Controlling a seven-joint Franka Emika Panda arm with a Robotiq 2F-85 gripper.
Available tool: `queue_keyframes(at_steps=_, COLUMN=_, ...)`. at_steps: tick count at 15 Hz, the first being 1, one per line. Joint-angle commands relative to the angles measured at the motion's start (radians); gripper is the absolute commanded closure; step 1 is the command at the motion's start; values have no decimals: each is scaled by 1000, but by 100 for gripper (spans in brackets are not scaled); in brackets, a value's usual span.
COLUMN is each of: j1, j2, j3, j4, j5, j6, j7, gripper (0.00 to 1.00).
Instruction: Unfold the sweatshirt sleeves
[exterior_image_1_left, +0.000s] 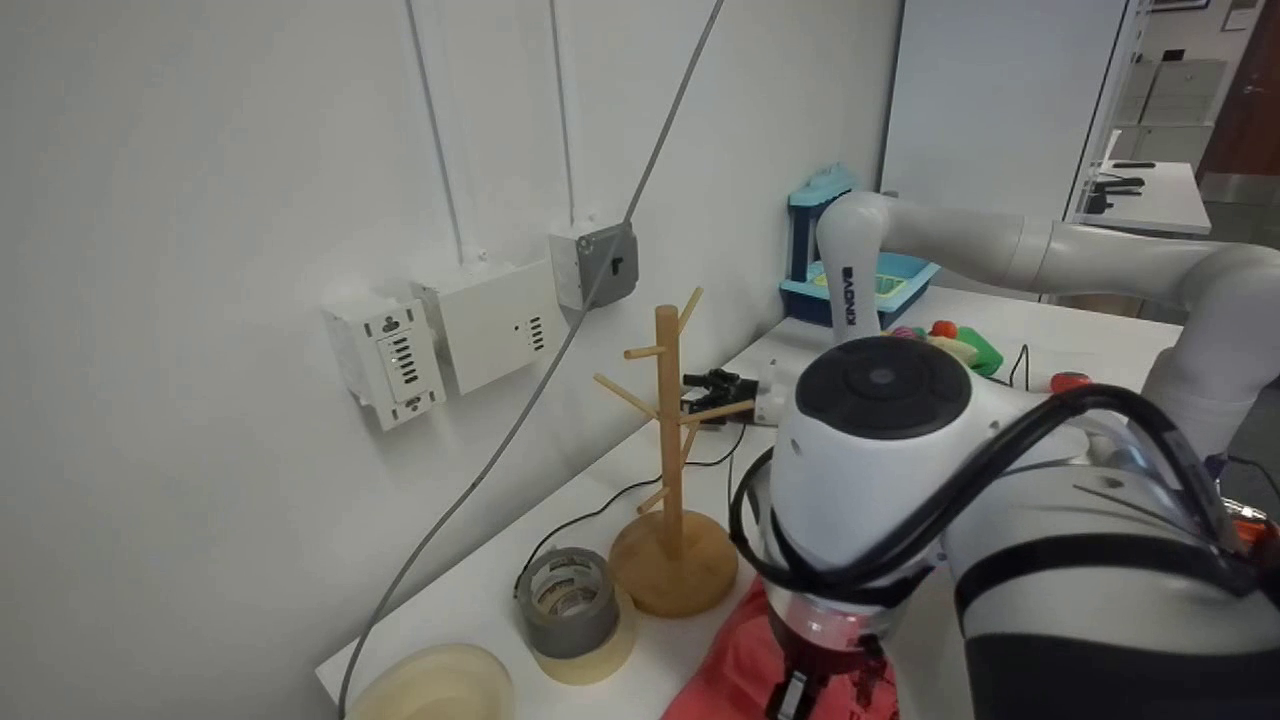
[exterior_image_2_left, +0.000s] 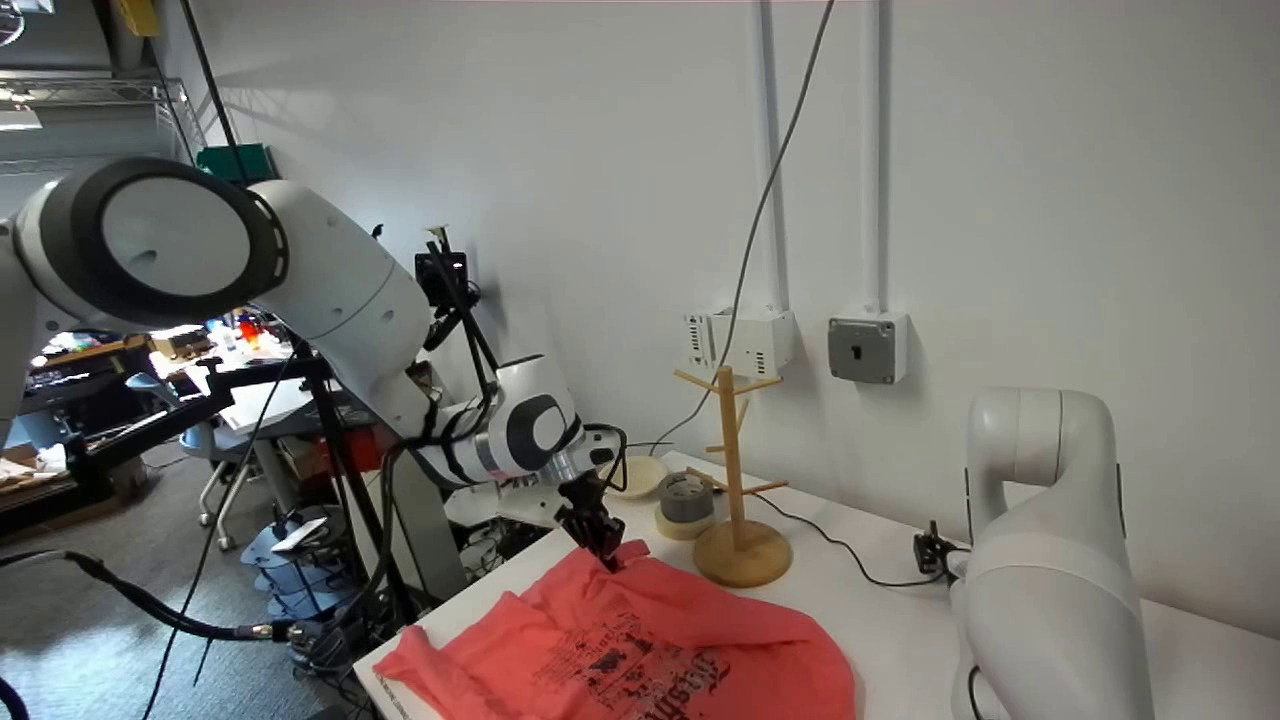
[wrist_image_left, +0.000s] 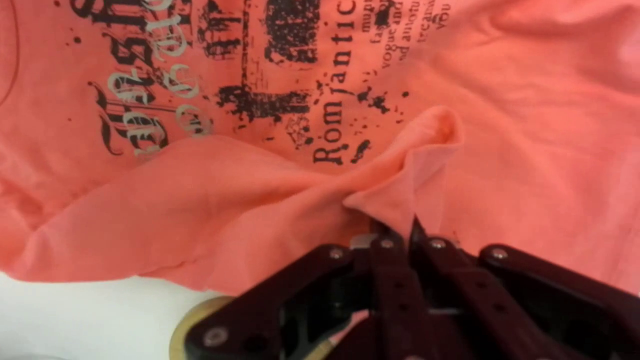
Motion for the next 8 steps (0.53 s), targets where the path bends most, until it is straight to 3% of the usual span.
queue_keyframes(at_steps=1, j1=24, j2=51, j3=-5, j4=75, j5=-40, j6=24, j7=12, gripper=99)
queue_keyframes(at_steps=3, j1=22, j2=72, j3=2, j4=110, j5=-18, j6=31, j7=14, gripper=99)
queue_keyframes(at_steps=4, j1=18, j2=82, j3=5, j4=128, j5=-8, j6=28, j7=11, gripper=70)
queue_keyframes(at_steps=5, j1=18, j2=91, j3=4, j4=142, j5=-5, j6=28, j7=12, gripper=69)
queue_keyframes(at_steps=8, j1=18, j2=108, j3=2, j4=165, j5=-2, j6=22, j7=9, gripper=46)
